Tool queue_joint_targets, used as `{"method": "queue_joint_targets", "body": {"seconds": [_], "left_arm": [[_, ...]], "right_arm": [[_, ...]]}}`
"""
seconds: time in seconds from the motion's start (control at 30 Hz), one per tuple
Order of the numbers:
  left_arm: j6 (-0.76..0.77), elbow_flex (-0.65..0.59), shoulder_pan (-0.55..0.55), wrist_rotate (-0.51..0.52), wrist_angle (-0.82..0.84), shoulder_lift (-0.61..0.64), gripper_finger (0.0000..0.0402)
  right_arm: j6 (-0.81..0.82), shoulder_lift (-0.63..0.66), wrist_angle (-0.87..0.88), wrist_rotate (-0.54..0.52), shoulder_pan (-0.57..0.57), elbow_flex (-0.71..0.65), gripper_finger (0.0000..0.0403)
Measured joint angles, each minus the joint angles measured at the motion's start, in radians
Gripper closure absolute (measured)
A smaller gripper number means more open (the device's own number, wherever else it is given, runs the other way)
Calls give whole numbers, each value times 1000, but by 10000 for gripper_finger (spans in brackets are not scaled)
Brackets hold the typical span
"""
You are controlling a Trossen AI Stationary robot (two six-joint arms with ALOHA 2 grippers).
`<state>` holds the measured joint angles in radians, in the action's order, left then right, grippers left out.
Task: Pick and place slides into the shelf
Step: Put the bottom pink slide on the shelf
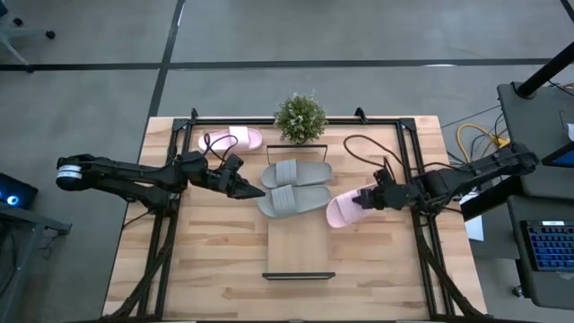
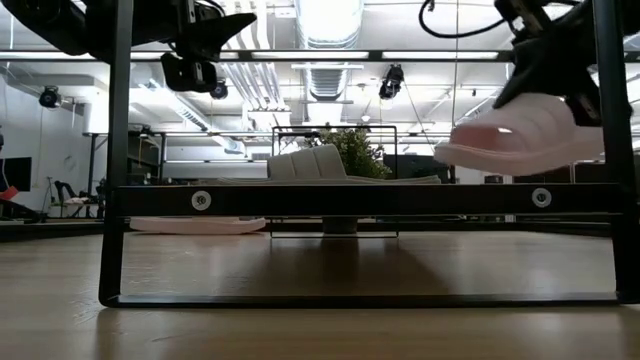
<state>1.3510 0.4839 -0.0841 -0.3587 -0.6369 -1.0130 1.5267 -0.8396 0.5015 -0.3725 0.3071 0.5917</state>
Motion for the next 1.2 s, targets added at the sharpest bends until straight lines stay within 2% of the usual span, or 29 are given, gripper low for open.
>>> {"method": "queue_joint_targets", "body": {"seconds": [0.23,0.47,0.6,0.87,1.03,1.2], "left_arm": [[-19,0,0,22,1,0,156],[-30,0,-1,80,2,0,156],[-30,0,-1,80,2,0,156],[-30,0,-1,80,3,0,156],[-29,0,-1,80,2,0,156],[-29,0,-1,79,2,0,156]], "right_arm": [[-37,-48,-3,-49,-48,68,394],[-81,-142,-30,-38,-66,130,394],[-178,-178,-90,90,-79,173,394],[-315,-218,-79,262,-101,296,394],[-429,-245,90,388,-133,427,394],[-567,-299,269,467,-158,585,394]]}}
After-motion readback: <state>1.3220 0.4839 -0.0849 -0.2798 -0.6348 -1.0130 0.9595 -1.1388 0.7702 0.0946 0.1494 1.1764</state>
